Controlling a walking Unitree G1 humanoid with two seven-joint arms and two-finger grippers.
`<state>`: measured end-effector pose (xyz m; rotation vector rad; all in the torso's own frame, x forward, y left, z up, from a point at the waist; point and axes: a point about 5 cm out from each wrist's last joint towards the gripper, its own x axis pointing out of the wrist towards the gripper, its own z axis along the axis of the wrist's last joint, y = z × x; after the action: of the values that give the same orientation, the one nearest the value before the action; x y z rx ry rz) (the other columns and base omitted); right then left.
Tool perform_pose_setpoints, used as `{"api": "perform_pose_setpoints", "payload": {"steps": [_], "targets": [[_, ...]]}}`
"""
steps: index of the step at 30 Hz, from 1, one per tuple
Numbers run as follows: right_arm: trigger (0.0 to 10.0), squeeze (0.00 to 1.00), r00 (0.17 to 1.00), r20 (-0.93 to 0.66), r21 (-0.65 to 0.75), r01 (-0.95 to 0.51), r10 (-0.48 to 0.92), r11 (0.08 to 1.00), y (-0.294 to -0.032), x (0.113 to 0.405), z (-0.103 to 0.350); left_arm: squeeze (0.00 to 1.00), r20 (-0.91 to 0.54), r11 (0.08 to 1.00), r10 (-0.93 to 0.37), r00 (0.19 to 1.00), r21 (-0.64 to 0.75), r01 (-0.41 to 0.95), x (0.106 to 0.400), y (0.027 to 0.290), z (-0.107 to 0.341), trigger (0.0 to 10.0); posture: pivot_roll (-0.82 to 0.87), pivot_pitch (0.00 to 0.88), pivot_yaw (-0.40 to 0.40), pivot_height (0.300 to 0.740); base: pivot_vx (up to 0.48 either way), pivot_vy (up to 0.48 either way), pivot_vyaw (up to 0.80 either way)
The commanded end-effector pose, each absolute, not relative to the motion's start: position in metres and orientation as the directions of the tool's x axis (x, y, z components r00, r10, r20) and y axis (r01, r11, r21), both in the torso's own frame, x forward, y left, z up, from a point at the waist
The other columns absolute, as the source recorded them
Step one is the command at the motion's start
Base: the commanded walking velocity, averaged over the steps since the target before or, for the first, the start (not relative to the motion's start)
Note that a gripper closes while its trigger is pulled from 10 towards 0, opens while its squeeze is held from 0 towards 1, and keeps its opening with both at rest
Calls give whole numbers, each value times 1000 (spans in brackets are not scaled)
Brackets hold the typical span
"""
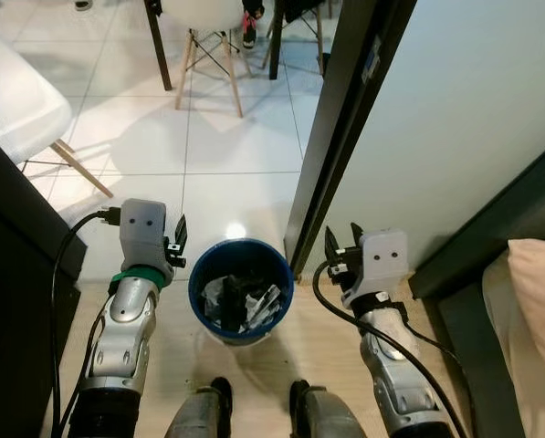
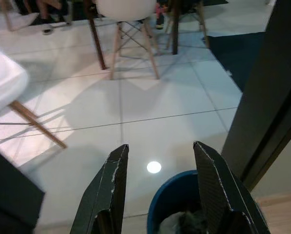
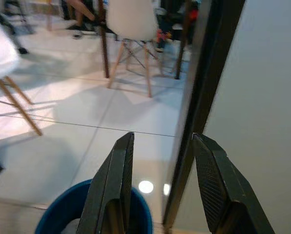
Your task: Clean up the room
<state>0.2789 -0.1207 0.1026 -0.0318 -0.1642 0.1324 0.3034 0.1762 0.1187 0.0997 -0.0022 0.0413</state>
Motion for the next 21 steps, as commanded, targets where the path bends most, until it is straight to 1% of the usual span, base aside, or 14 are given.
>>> {"api": "perform_pose_setpoints", "payload": {"steps": [1,21], "targets": [[10000,0,981,141,-33,-126,130,991,-121,276,96,0,-29,994,53,998,95,-50,299,176,111,10000,-77,75,39,707,-330,0,0],[10000,0,981,143,-33,-129,132,991,-120,276,92,0,-39,993,58,998,106,-53,296,176,111,10000,-76,85,42,707,-339,0,0]]}}
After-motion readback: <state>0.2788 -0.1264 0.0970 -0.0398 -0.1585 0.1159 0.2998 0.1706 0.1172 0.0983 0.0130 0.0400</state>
